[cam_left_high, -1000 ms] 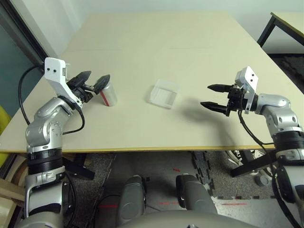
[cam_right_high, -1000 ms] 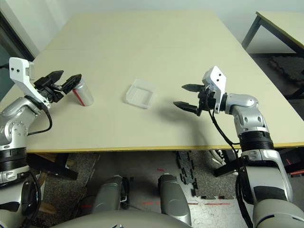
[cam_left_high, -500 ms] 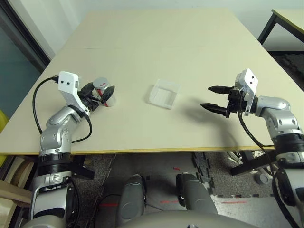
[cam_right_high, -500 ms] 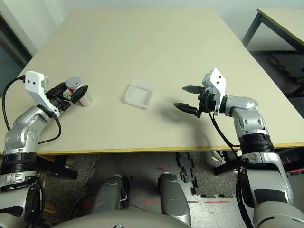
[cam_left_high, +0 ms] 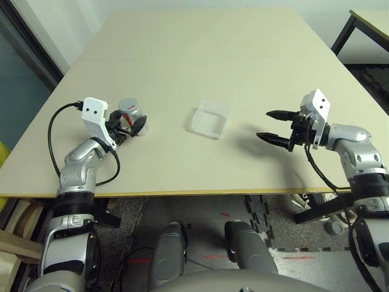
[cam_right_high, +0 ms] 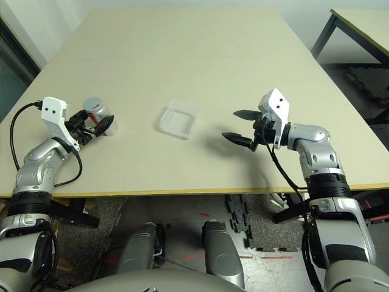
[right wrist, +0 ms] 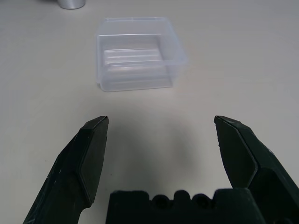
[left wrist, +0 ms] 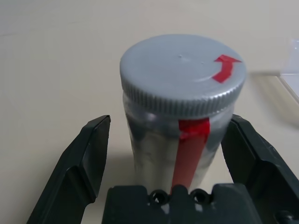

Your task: Pour the medicine from the bottle into the box.

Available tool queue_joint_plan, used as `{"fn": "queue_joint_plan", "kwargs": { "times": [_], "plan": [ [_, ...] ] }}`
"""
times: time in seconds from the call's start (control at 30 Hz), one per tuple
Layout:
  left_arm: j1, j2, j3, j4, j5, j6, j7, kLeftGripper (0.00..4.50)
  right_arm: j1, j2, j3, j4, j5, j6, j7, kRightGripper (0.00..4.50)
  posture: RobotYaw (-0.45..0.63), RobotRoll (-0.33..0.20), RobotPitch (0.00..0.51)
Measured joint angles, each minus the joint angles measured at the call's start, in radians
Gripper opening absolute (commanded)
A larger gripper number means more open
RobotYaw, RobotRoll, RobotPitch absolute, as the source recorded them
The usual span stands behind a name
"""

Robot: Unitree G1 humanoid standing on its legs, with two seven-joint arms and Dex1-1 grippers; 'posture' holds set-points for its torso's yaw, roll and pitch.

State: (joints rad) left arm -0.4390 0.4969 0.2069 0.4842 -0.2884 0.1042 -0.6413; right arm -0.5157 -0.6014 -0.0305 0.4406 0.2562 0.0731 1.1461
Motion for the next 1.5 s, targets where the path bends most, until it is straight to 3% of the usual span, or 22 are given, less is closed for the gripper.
{"fn": "queue_joint_plan", "kwargs": {
  "times": [0.43, 0.87, 0.97, 1.07, 1.5],
  "plan": [
    [-0.110, -0.015, -0.032, 0.230, 0.053, -0.137, -0.037, 4.49, 0.023, -0.003, -0.002, -0.039, 0.008, 0.018, -0.014, 4.50, -0.21, 0.000, 0.106],
    [-0.151, -0.016, -0.033, 0.368, 0.081, -0.218, -0.061, 4.49, 0.031, -0.007, -0.003, -0.049, 0.010, 0.029, -0.020, 4.50, -0.21, 0.000, 0.104],
    [-0.168, -0.017, -0.033, 0.389, 0.082, -0.228, -0.071, 3.86, 0.031, -0.007, -0.003, -0.050, 0.010, 0.029, -0.021, 4.50, -0.22, 0.000, 0.102],
    [-0.176, -0.020, -0.033, 0.396, 0.083, -0.233, -0.078, 2.82, 0.031, -0.007, -0.003, -0.050, 0.010, 0.029, -0.022, 4.50, -0.21, 0.000, 0.103],
    [-0.178, -0.022, -0.033, 0.396, 0.089, -0.238, -0.103, 2.77, 0.031, -0.007, -0.003, -0.049, 0.010, 0.028, -0.025, 4.50, -0.20, 0.000, 0.097]
  ]
}}
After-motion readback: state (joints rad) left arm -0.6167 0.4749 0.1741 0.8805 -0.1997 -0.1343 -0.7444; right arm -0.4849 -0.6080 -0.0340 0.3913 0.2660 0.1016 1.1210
